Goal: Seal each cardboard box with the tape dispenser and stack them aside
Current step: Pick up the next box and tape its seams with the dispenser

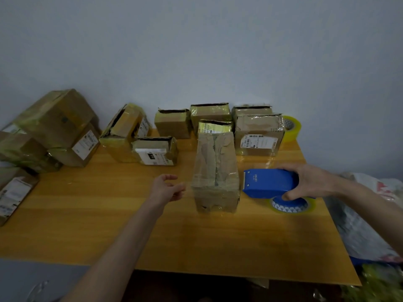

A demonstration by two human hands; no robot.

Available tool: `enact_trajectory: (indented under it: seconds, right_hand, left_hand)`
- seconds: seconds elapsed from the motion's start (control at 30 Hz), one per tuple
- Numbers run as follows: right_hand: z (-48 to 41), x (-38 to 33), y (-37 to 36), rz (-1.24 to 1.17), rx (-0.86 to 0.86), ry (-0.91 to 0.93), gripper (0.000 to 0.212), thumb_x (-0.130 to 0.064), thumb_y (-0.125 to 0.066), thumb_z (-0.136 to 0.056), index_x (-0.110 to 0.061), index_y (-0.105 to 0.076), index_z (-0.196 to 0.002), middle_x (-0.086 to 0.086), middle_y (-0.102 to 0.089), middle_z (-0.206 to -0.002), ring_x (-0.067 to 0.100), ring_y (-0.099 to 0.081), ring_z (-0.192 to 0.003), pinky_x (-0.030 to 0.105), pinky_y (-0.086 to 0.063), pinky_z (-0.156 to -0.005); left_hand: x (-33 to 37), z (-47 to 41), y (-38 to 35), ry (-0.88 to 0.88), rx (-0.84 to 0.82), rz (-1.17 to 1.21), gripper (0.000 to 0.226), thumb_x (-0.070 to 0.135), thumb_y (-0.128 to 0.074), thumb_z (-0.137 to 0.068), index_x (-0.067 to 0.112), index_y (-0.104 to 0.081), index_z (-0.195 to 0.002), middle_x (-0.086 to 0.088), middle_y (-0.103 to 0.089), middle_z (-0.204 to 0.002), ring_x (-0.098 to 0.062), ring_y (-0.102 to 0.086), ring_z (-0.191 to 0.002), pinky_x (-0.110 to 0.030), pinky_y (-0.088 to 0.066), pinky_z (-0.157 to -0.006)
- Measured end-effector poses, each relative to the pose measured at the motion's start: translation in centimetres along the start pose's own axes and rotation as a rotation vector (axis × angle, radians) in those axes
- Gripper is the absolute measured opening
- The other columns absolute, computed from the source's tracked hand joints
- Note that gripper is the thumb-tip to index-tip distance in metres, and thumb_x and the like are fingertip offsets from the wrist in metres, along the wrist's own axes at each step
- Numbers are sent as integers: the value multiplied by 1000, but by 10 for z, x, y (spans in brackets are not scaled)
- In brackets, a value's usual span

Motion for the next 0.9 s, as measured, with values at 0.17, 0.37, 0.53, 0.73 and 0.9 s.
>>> enact_trajectory:
  seconds: [0.17,0.37,0.53,0.73,0.9]
  right_hand:
    - [-10,9,-18,6,-29,-34,60,-19,-82,-71,-40,-49,-116,-10,-61,-106,7,-60,-95,18,-47,-73]
    - [-21,16,-37,-2,-74,-54,63,-24,-80,-68,-44,-46,-118,-10,-61,-106,7,-60,-94,22,-48,-77]
    - [-21,17,-37,-10,-43,-68,63,-34,-78,-61,-48,-45,-113,-14,-61,-101,4,-60,-89,17,-43,-69]
    - [-17,11,-42,45,-13,-40,58,-39,-81,-65,-43,-48,-112,-16,-61,-98,2,-59,-86,18,-44,-68]
    - [-13,4,-37,187,29,-23,72,-69,-73,-59,-39,-46,-118,-17,-60,-103,4,-58,-89,27,-51,-76]
  left_hand:
    - [-7,-7,-4,17,-2,-41,44,7,-73,-82,4,-47,-118,-15,-66,-84,-17,-63,-66,-23,-53,-53]
    - [-6,-14,-17,-67,-34,-249,67,16,-69,-86,5,-30,-140,-7,-65,-87,-12,-64,-71,-19,-53,-54]
    - [10,-15,-14,-167,-12,-723,103,30,-72,-84,18,3,-153,3,-50,-131,-23,-62,-103,-31,-55,-71]
    - [69,64,-40,-948,225,-962,47,8,-63,-86,5,-53,-132,-13,-54,-134,-29,-53,-121,-41,-51,-95]
    - [18,76,-134,-937,-206,-1419,73,25,-37,-97,25,17,-146,6,18,-155,-13,19,-143,-41,10,-119]
Point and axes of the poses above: each hand's wrist, its own z-axis away from the middle knuckle, its own y-axis out of the back of the hand, x = y × z, the point moved 10 cm from there along -z, towards the middle knuckle
